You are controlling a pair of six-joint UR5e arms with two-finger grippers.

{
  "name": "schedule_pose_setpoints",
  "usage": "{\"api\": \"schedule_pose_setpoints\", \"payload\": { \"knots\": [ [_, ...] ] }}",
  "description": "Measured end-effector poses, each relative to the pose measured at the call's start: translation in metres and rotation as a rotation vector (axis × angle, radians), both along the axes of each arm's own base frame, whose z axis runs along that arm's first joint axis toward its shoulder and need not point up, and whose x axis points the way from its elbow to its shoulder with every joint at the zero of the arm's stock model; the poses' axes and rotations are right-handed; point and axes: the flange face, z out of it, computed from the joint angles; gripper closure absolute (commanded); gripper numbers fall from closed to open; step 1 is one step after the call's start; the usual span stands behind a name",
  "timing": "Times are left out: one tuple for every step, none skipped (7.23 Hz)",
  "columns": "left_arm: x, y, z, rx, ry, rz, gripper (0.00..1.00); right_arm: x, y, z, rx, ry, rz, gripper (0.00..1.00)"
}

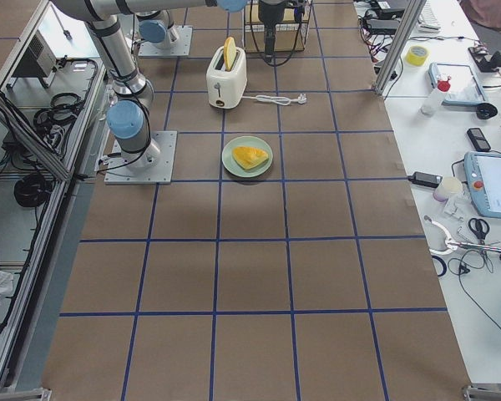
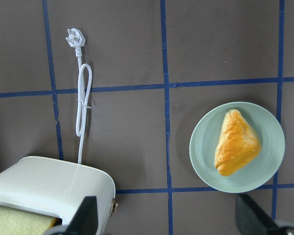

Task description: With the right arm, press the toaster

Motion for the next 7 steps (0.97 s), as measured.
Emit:
{"api": "schedule_pose_setpoints", "payload": {
  "knots": [
    [0.0,0.0,0.0,0.0,0.0,0.0,0.0,0.0,0.0,-0.001,0.0,0.002,0.013,0.0],
    [0.0,0.0,0.0,0.0,0.0,0.0,0.0,0.0,0.0,-0.002,0.0,0.007,0.039,0.01],
    [0.0,0.0,0.0,0.0,0.0,0.0,0.0,-0.002,0.0,-0.003,0.0,0.01,0.058,0.04],
    [0.0,0.0,0.0,0.0,0.0,0.0,0.0,-0.003,0.0,-0.004,0.003,0.007,0.07,0.06],
    [0.0,0.0,0.0,0.0,0.0,0.0,0.0,-0.002,0.0,-0.008,-0.006,0.004,0.079,0.03],
    [0.0,0.0,0.0,0.001,0.0,0.0,0.0,-0.003,-0.002,-0.012,-0.036,0.008,0.081,0.02],
    [0.0,0.0,0.0,0.001,0.0,0.0,0.0,-0.005,-0.003,-0.015,-0.055,0.019,0.076,0.0]
  ]
}}
